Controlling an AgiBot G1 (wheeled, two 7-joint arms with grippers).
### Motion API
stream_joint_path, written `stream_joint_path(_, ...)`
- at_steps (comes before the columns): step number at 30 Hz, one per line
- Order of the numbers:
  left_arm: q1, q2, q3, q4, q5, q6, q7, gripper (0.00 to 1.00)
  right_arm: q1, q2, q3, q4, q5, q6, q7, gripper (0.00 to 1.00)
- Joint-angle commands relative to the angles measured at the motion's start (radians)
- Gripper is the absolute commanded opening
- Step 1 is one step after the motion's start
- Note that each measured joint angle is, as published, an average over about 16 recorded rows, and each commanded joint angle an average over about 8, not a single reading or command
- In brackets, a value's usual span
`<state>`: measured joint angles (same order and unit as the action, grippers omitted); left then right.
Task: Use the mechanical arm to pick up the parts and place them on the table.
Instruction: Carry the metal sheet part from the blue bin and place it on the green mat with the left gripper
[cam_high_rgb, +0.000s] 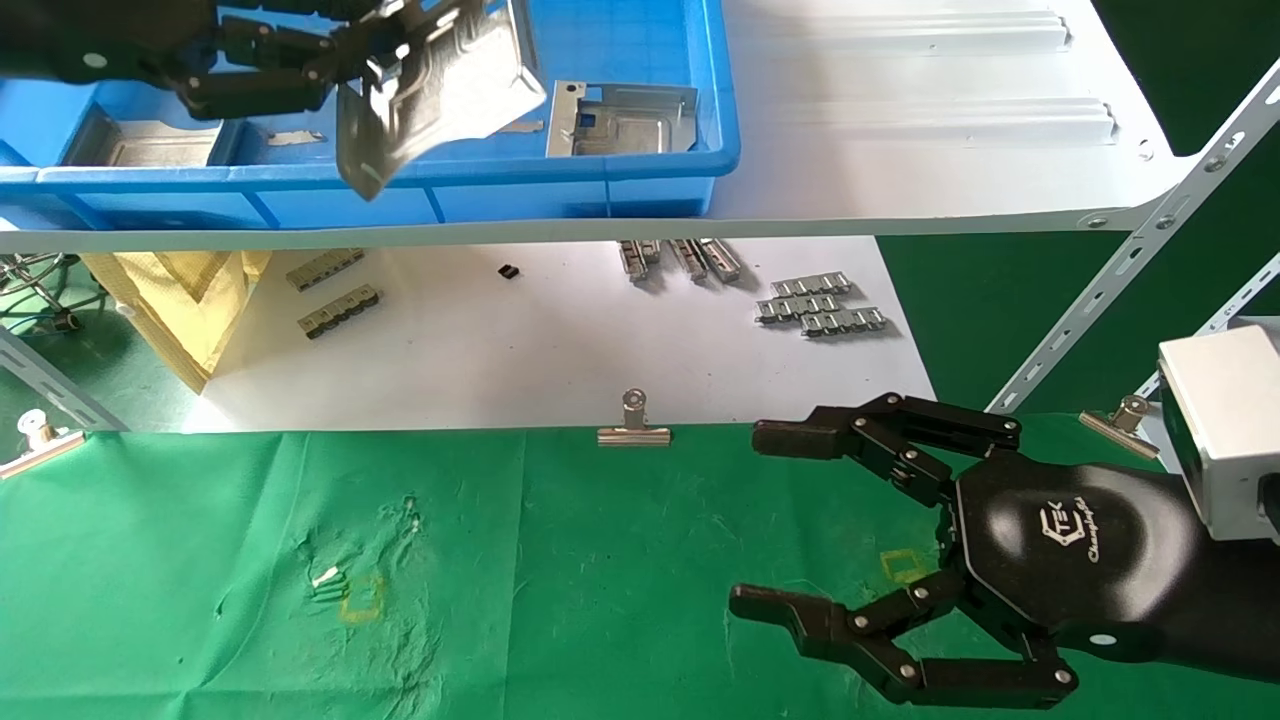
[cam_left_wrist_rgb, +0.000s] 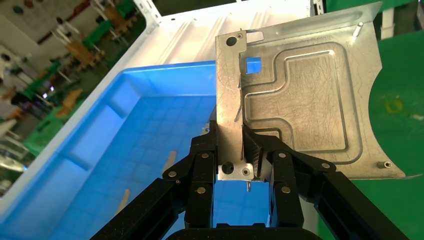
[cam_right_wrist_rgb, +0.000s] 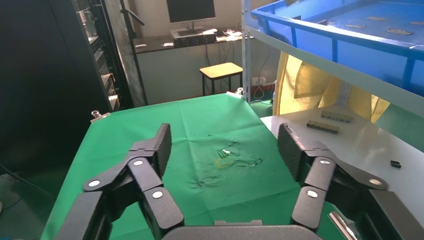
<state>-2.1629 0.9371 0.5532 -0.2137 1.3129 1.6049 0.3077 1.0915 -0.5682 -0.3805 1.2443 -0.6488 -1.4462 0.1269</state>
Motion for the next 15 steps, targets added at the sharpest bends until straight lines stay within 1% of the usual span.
stream_joint_path(1, 0.017, -0.011, -0.003, -0.024, -0.019, 0.004, 0.023, 0.00, 0.000, 0.000, 0.000, 0.000, 0.000, 0.000, 0.000, 1.00)
stream_joint_path(4, 0.075, -0.061, 0.015, -0.145, -0.102, 0.006, 0.024, 0.00, 0.000, 0.000, 0.000, 0.000, 0.000, 0.000, 0.000, 1.00)
stream_joint_path(7, 0.144, -0.128, 0.051, -0.294, -0.200, 0.005, 0.004, 0.00, 0.000, 0.000, 0.000, 0.000, 0.000, 0.000, 0.000, 1.00)
stream_joint_path(11, 0.224, -0.226, 0.119, -0.475, -0.319, -0.001, -0.038, 0.00, 0.000, 0.000, 0.000, 0.000, 0.000, 0.000, 0.000, 1.00)
stream_joint_path(15, 0.275, -0.308, 0.192, -0.602, -0.399, -0.005, -0.075, 0.00, 0.000, 0.000, 0.000, 0.000, 0.000, 0.000, 0.000, 1.00)
